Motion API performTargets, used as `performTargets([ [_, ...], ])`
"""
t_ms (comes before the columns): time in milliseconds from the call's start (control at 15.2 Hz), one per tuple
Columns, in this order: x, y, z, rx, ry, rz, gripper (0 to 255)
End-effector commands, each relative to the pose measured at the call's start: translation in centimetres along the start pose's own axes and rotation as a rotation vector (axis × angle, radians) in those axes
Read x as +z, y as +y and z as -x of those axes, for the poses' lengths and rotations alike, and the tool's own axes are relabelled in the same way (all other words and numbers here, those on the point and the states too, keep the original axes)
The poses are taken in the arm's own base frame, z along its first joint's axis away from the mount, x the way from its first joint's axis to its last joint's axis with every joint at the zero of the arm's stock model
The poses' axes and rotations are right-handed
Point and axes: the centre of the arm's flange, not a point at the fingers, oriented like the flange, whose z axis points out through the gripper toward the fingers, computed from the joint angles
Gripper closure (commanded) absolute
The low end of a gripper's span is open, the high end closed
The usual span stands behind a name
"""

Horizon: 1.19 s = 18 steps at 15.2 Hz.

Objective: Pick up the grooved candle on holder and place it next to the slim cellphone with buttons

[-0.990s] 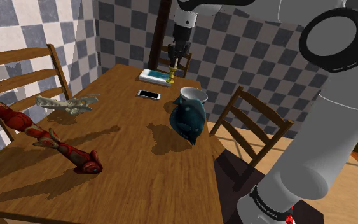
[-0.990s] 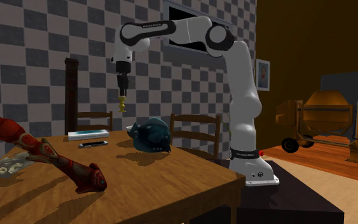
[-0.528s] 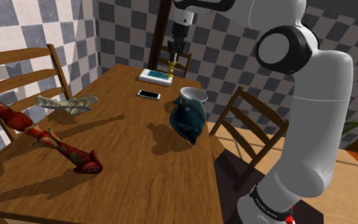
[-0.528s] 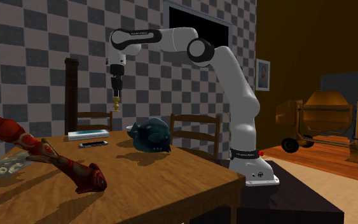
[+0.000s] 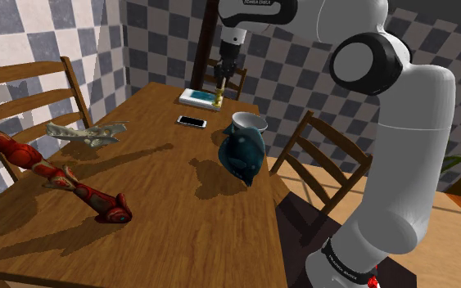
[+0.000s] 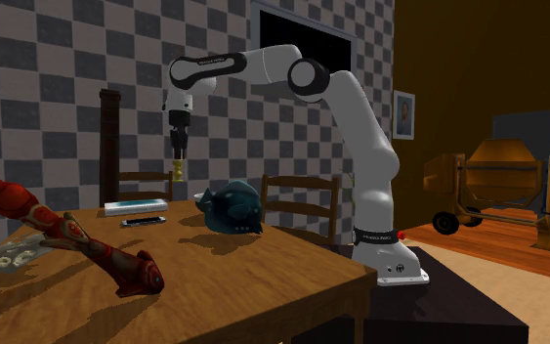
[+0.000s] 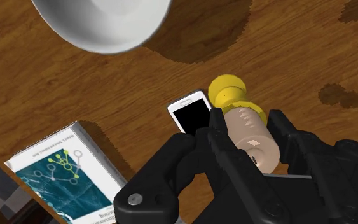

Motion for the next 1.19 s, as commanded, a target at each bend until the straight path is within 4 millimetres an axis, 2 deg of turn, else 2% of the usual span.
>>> performTargets([
  [0, 1.1, 0.2, 0.0, 0.000, 0.000, 0.000, 255],
  [1122, 10.0, 0.3, 0.2, 0.000, 0.000, 0.000, 255],
])
